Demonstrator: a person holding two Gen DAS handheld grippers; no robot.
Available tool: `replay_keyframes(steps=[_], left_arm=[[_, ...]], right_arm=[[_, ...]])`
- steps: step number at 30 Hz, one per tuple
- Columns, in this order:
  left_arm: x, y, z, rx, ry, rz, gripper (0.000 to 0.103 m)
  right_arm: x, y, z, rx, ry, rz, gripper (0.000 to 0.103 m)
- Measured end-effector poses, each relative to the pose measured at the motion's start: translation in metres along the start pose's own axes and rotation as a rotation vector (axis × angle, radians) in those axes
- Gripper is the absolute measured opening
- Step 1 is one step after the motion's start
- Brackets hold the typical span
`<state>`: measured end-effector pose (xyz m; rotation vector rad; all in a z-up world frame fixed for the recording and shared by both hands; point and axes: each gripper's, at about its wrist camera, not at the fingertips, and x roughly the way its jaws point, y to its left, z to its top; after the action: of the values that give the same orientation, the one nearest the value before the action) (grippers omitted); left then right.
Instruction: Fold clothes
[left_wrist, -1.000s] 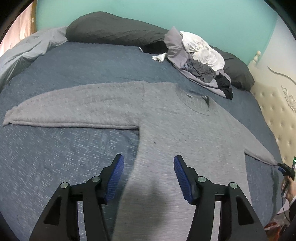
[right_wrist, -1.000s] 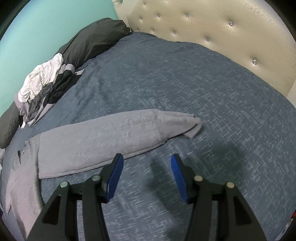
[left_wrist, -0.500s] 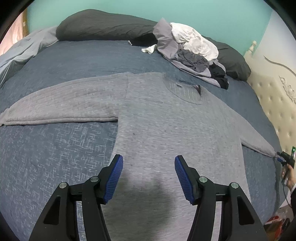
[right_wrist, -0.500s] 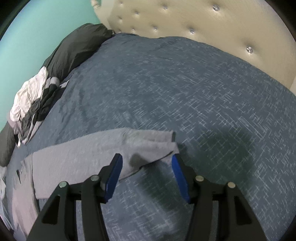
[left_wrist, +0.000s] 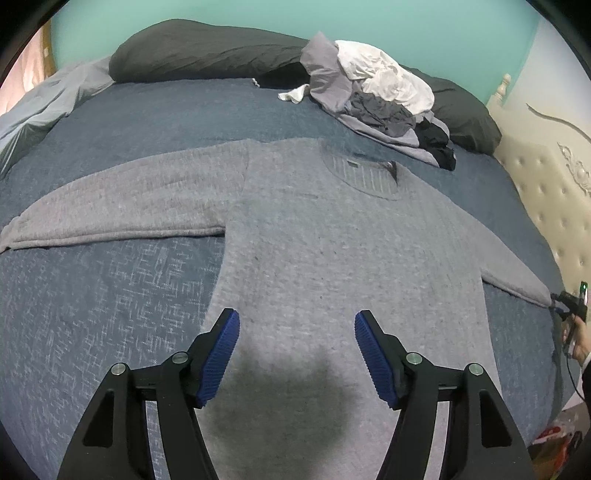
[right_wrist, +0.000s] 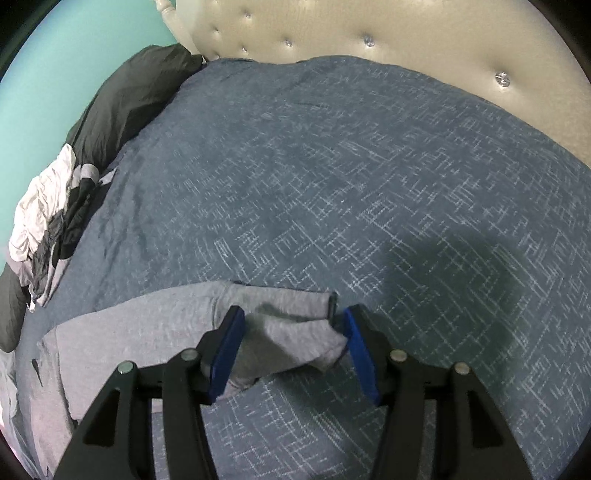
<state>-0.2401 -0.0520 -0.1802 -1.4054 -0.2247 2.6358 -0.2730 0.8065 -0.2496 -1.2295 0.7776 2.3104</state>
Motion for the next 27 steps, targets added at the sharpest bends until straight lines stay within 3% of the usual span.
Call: replay_keyframes(steps=[6, 11, 14, 18, 22, 27], left_arm=[[0.002, -0.009, -0.008, 0.018, 0.014, -0.010, 0.069], [0.001, -0.012, -0.008, 0.035, 0.011, -0.005, 0.069], [0.000, -0.014, -0.007, 0.039, 0.012, -0.010, 0.069], [-0.001, -0.017, -0.006, 0.042, 0.008, -0.019, 0.069], [-0.001, -0.020, -0.004, 0.046, 0.007, -0.027, 0.069], [-0.004, -0.024, -0.003, 0.052, 0.001, -0.037, 0.069]], right_arm=[[0.001, -0.005, 0.003, 0.019, -0.004, 0.026, 0.056], [-0.002, -0.003, 0.003, 0.012, -0.016, 0.015, 0.024], [-0.012, 0.006, 0.000, -0.041, -0.068, 0.027, 0.010], [-0.036, 0.034, -0.010, -0.201, -0.160, 0.114, 0.009], [-0.040, 0.056, -0.029, -0.314, -0.106, 0.213, 0.008], [-0.032, 0.062, -0.060, -0.394, -0.003, 0.211, 0.009]])
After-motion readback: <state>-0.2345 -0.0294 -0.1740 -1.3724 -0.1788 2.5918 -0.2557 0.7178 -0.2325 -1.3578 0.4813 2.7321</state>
